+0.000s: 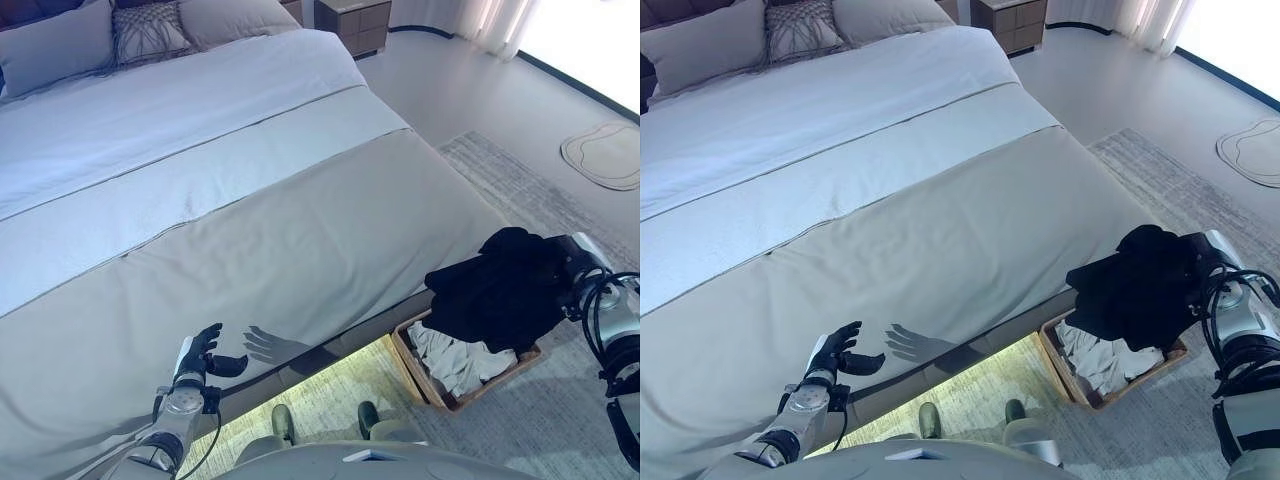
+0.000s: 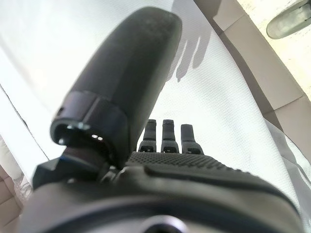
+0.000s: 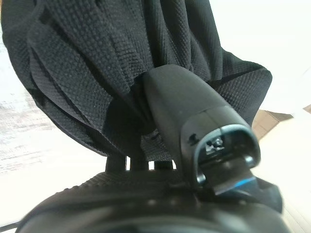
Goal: Pick up the clothes from the bed and place them into the basket
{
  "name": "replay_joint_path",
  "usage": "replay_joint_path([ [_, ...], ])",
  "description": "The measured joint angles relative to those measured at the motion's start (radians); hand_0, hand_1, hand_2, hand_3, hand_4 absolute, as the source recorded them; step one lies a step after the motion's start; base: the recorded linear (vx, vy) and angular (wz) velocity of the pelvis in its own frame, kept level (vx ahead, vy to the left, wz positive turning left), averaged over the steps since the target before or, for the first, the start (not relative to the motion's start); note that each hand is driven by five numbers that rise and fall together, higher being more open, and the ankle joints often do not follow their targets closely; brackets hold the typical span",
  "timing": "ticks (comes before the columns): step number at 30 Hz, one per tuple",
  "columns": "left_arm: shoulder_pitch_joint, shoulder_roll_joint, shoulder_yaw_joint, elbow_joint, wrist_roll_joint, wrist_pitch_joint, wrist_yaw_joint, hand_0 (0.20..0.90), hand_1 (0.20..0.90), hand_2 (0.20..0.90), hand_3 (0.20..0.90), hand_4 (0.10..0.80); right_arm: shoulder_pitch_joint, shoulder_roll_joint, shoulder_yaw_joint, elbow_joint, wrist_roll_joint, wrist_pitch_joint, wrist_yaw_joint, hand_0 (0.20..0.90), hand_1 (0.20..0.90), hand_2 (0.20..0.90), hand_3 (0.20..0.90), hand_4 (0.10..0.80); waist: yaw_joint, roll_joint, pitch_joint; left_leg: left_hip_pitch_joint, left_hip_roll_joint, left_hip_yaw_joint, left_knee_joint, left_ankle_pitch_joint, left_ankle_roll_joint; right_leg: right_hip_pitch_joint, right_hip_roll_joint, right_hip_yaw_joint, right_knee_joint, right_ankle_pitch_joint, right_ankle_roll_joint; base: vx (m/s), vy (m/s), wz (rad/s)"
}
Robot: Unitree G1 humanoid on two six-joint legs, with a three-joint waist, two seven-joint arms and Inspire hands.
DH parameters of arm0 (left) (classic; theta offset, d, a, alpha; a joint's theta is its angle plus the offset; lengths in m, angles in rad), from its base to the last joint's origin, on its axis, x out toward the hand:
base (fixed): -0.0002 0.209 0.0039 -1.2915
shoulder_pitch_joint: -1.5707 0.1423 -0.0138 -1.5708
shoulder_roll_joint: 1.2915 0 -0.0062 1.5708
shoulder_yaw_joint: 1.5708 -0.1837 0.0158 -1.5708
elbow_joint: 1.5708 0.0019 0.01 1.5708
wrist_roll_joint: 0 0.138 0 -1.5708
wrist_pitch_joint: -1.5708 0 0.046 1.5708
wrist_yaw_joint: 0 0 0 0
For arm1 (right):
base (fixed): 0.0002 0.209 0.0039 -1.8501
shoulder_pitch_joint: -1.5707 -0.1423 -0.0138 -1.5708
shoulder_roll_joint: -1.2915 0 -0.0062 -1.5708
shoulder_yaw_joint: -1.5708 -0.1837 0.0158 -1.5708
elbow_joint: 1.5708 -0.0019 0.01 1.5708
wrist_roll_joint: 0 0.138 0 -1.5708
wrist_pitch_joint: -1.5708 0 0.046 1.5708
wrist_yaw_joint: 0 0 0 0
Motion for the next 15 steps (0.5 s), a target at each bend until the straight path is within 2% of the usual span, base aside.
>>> replay_joint_path([
  [4, 0.0, 0.0, -0.001, 0.0, 0.008, 0.0, 0.001, 0.9, 0.9, 0.9, 0.9, 0.8, 0.0, 0.012, 0.0, 0.043, 0.0, 0.01, 0.003, 0.307, 0.307, 0.307, 0.208, 0.108, 0.001, 0.0, -0.003, -0.009, -0.001, -0.012, 0.001, 0.002, -0.001, -0.002, -0.001, -0.012, 0.0, 0.0, 0.0, -0.023, -0.006, 0.08],
  [5, 0.0, 0.0, -0.001, 0.001, 0.008, 0.0, 0.001, 0.9, 0.9, 0.9, 0.9, 0.8, 0.0, 0.014, 0.0, 0.051, -0.001, 0.009, 0.003, 0.9, 0.9, 0.9, 0.9, 0.8, 0.004, 0.0, -0.003, -0.008, -0.001, -0.013, 0.001, 0.002, -0.001, -0.002, -0.001, -0.013, 0.0, 0.0, 0.0, 0.0, 0.0, 0.0],
  [15, 0.002, 0.001, -0.001, 0.001, 0.008, 0.0, 0.0, 0.9, 0.9, 0.9, 0.9, 0.8, 0.0, 0.017, -0.002, 0.08, -0.003, 0.013, -0.004, 0.9, 0.9, 0.9, 0.9, 0.8, 0.008, -0.001, -0.012, -0.008, -0.001, -0.014, 0.0, 0.002, -0.001, -0.001, 0.0, -0.013, 0.0, 0.0, 0.0, -0.006, 0.0, 0.0],
])
